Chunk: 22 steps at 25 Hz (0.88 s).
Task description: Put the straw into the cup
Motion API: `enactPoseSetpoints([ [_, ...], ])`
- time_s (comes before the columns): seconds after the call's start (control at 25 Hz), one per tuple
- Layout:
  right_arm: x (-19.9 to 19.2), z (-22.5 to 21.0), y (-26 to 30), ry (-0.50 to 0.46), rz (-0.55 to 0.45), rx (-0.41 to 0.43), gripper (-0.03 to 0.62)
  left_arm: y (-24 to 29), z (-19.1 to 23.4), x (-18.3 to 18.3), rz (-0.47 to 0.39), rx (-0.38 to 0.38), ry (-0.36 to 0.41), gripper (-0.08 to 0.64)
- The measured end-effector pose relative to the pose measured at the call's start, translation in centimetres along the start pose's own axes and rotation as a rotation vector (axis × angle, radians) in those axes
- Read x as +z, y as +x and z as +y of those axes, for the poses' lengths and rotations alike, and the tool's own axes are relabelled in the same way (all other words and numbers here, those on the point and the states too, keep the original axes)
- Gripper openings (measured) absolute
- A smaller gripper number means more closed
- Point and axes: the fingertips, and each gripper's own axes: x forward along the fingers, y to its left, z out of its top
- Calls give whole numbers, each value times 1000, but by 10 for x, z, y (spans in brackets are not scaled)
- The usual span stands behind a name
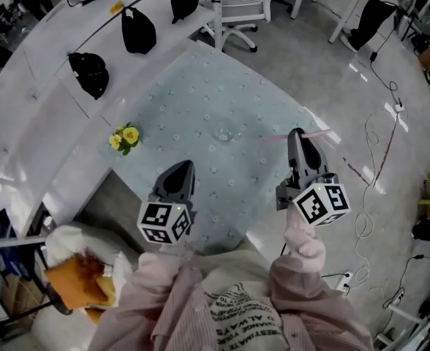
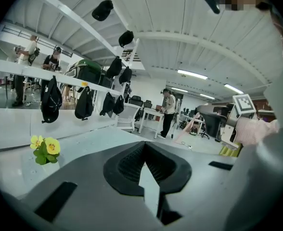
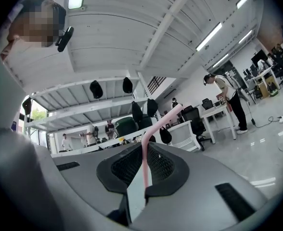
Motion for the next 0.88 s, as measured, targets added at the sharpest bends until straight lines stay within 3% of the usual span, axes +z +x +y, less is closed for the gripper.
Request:
enactPoseSetpoints([
  [0.4,-27,-19,71,42,66,89,25,42,23,-11,16,91,-64,0],
  [0.88,-88,-19,134,80,133,152,25,86,49,-39,42,105,-131,0],
])
